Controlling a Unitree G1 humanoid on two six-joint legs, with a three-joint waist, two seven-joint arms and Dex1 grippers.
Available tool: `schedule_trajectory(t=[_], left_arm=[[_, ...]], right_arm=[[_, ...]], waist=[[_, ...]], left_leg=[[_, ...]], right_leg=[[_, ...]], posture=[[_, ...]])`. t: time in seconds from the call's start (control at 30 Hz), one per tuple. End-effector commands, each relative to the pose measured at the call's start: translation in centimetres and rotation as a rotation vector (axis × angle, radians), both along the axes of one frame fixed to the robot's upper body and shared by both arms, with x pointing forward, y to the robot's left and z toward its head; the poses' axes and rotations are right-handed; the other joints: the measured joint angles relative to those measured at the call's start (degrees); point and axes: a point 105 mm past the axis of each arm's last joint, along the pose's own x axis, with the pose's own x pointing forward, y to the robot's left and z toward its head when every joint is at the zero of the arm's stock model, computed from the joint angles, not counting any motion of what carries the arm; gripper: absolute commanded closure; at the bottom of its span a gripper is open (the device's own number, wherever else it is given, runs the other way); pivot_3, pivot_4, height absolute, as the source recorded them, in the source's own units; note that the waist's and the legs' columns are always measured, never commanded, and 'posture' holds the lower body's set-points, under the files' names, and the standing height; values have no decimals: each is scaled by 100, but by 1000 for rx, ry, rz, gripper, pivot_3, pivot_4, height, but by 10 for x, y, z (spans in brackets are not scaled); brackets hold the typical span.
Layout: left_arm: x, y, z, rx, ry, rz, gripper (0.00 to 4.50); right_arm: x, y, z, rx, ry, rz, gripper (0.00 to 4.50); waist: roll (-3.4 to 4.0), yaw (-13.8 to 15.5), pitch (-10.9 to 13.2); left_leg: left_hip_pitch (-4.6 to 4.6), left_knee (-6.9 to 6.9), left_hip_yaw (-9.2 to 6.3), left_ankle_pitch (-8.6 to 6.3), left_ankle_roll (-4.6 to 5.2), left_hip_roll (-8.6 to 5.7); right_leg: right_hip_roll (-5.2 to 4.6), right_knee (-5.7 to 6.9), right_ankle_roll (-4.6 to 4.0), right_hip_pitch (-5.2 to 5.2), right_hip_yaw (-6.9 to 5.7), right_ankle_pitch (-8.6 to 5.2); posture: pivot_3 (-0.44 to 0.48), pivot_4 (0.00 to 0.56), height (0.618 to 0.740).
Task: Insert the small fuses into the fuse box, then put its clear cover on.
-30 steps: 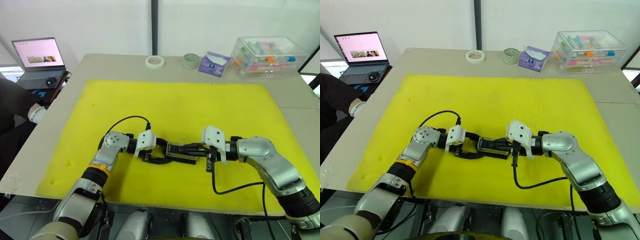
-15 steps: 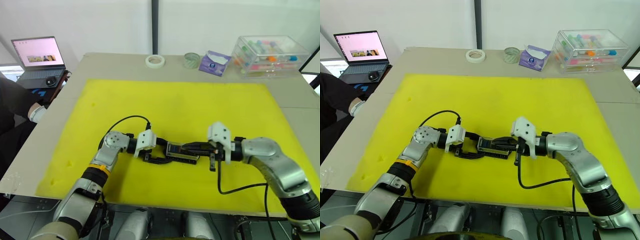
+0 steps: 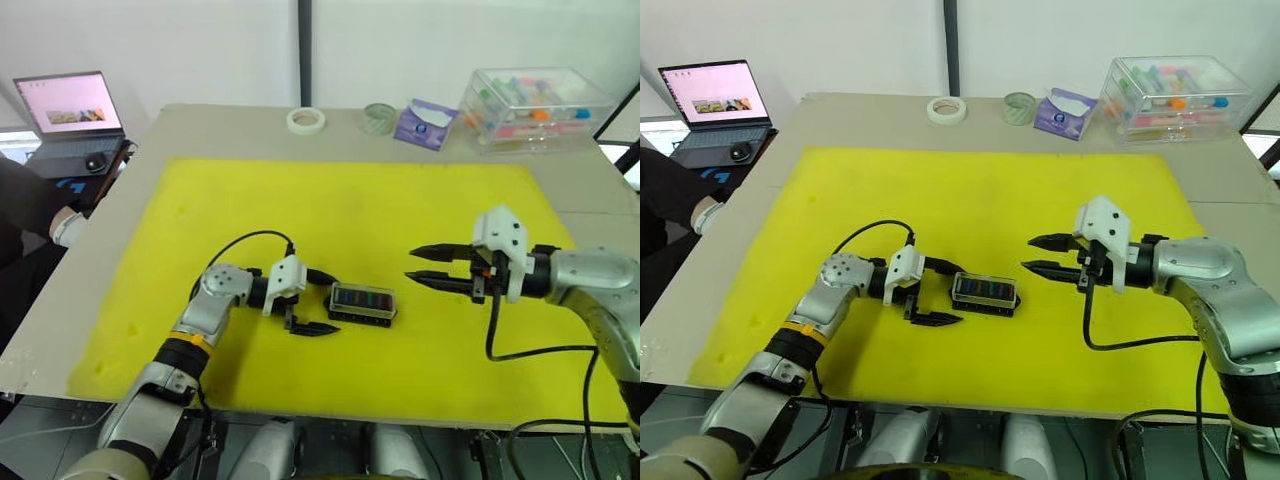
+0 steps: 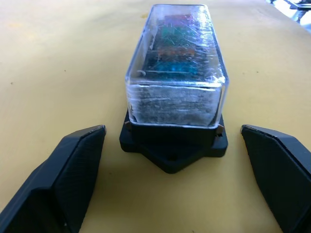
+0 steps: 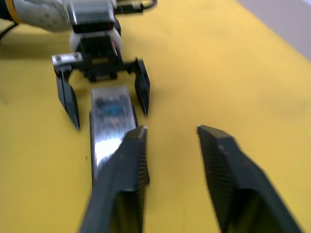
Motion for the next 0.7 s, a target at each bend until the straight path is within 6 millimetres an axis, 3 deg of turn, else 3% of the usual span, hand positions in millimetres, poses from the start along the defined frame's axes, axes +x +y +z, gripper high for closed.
schedule_trajectory(t=[0.03, 0.17, 0.43, 0.57, 0.7], left_arm=[[-1, 20, 1, 32, 10, 34, 0], [7, 58, 21, 50, -27, 140, 0], [34, 140, 84, 40, -127, 506, 0], [39, 171, 93, 116, -159, 648, 0], [42, 184, 101, 133, -189, 692, 0]], right_arm=[[0, -8, 12, -15, -69, -2, 1444], [-1, -28, 14, -36, -95, -55, 65], [-12, -83, 33, -76, -106, -233, 25], [-15, -99, 37, -78, -91, -293, 25], [-16, -103, 40, -65, -92, -308, 25]], waist=[[7, -48, 8], [3, -124, 27], [24, -68, 58], [23, -101, 59], [31, -109, 64]], left_leg=[[0, -2, 0, 1, -1, 3], [0, -7, -1, 2, -4, 8], [-42, 2, 2, 6, -11, 4], [-50, 8, 2, 6, -11, 4], [-52, 6, 5, 7, -12, 6]], right_leg=[[3, 1, 0, -2, 1, 0], [8, 1, 0, -5, 2, 0], [6, 15, -1, -46, 3, 1], [5, 16, -1, -51, 1, 1], [5, 24, -1, -60, 5, 1]], posture=[[0, 150, 740], [0, 150, 740], [0, 150, 740], [0, 150, 740], [0, 150, 740]])
